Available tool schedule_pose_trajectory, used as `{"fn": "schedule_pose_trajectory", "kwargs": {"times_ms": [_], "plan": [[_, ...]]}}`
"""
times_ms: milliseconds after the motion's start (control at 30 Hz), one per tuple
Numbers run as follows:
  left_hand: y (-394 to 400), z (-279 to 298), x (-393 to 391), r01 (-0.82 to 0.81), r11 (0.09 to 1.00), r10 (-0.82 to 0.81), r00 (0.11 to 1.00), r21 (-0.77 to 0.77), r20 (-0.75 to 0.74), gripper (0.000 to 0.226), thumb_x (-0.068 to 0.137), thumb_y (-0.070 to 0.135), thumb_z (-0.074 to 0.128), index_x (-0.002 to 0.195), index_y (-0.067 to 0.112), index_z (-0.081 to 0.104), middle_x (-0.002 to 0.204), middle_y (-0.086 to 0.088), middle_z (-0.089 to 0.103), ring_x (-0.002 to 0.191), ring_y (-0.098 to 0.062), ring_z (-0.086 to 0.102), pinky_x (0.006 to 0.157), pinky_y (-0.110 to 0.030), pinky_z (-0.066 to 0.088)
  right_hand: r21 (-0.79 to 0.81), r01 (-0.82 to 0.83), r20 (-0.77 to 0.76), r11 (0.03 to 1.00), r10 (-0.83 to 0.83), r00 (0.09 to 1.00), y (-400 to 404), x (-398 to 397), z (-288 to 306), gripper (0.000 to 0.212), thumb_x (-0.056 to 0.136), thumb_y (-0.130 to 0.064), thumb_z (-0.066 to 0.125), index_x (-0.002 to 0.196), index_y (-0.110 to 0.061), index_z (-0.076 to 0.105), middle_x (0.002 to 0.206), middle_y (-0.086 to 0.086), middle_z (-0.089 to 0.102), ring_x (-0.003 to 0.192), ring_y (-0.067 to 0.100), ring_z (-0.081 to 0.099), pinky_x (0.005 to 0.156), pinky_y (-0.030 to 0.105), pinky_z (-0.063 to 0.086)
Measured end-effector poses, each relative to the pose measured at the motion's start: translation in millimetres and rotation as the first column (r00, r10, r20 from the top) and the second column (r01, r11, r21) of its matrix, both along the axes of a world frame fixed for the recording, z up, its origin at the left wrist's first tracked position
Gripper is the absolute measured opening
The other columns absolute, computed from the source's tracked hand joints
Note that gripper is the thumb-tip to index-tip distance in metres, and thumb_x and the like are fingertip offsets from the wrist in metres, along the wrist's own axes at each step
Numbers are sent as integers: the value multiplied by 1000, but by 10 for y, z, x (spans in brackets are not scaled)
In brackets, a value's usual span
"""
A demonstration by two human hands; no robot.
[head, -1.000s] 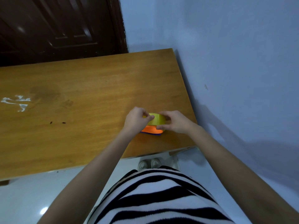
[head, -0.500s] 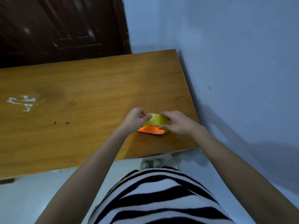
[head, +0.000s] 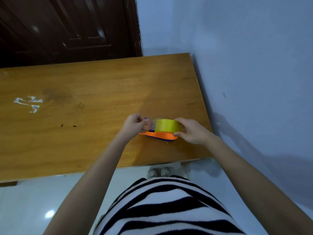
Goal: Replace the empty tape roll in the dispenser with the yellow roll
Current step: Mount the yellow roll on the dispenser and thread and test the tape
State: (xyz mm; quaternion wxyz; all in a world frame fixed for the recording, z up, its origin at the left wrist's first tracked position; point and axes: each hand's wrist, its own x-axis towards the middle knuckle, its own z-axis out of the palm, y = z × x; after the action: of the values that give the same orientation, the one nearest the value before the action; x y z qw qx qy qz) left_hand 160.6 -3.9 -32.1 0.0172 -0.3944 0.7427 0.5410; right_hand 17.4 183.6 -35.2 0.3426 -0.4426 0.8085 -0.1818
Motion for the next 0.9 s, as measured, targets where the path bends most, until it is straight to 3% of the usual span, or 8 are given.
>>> {"fn": "schedule_pose_trajectory", "kwargs": {"times_ms": [100, 167, 300, 433, 567, 667, 767, 900], "plan": [[-54, -10, -18, -84, 989, 84, 996, 126, 6, 22, 94, 9, 57, 74, 7, 48, 93, -28, 61, 64, -22, 68, 68, -39, 60, 2, -43, -63, 999, 43, 997, -26, -6, -15, 54, 89, -36, 62, 135, -15, 44, 122, 5, 60, 108, 21, 58, 89, 34, 49], [-44, 38, -52, -192, 911, 219, 975, 364, -33, 15, 95, 8, 56, 81, 2, 52, 94, -28, 61, 57, -18, 70, 62, -32, 61, 3, -58, -91, 998, 58, 994, -58, -7, -11, 57, 90, -37, 61, 138, -15, 42, 127, 7, 59, 111, 23, 57, 91, 36, 48], [107, 60, -44, -226, 706, 351, 935, 671, -55, 29, 97, 27, 51, 97, -1, 57, 95, -20, 65, 85, -27, 68, 75, -35, 60, 55, -73, -116, 996, 79, 990, -121, -19, 38, 63, 89, -41, 61, 141, -14, 39, 134, 7, 55, 119, 24, 54, 97, 38, 47], [208, -79, 3, -240, 643, 425, 902, 727, -79, 42, 100, 38, 39, 104, 3, 62, 102, -14, 66, 93, -21, 63, 81, -31, 53, 102, -114, -203, 988, 133, 970, -194, 12, 103, 64, 85, -47, 61, 138, -15, 42, 127, 7, 59, 111, 24, 58, 89, 39, 50], [201, -95, -33, -210, 718, 386, 914, 663, -129, 54, 101, 46, 28, 103, 9, 66, 105, -7, 68, 99, -17, 61, 86, -32, 50, 118, -74, -344, 990, 111, 933, -370, 73, 115, 69, 83, -68, 49, 126, -14, 49, 119, 7, 63, 105, 26, 61, 76, 34, 46], [203, -108, -48, -194, 766, 337, 933, 613, -126, 65, 99, 55, 18, 97, 15, 69, 101, -4, 69, 99, -19, 58, 77, -29, 48, 121, -47, -412, 992, 94, 906, -487, 113, 141, 70, 89, -65, 41, 136, -13, 41, 121, 13, 63, 107, 31, 61, 81, 38, 48], [224, -124, -67, -162, 769, 313, 939, 618, -144, 81, 93, 64, 6, 106, 14, 68, 109, -6, 68, 102, -17, 58, 82, -31, 45, 153, -51, -476, 987, 119, 871, -568, 134, 164, 65, 90, -64, 38, 134, -16, 44, 120, 13, 64, 109, 32, 61, 82, 39, 46], [329, -177, -40, -164, 819, 344, 907, 550, -242, 45, 97, 48, 38, 108, 14, 66, 104, -2, 68, 97, -13, 60, 80, -26, 47, 152, -32, -416, 988, 93, 904, -597, 173, 130, 56, 91, -61, 39, 118, -15, 55, 113, 10, 66, 107, 30, 61, 79, 37, 46]]}}
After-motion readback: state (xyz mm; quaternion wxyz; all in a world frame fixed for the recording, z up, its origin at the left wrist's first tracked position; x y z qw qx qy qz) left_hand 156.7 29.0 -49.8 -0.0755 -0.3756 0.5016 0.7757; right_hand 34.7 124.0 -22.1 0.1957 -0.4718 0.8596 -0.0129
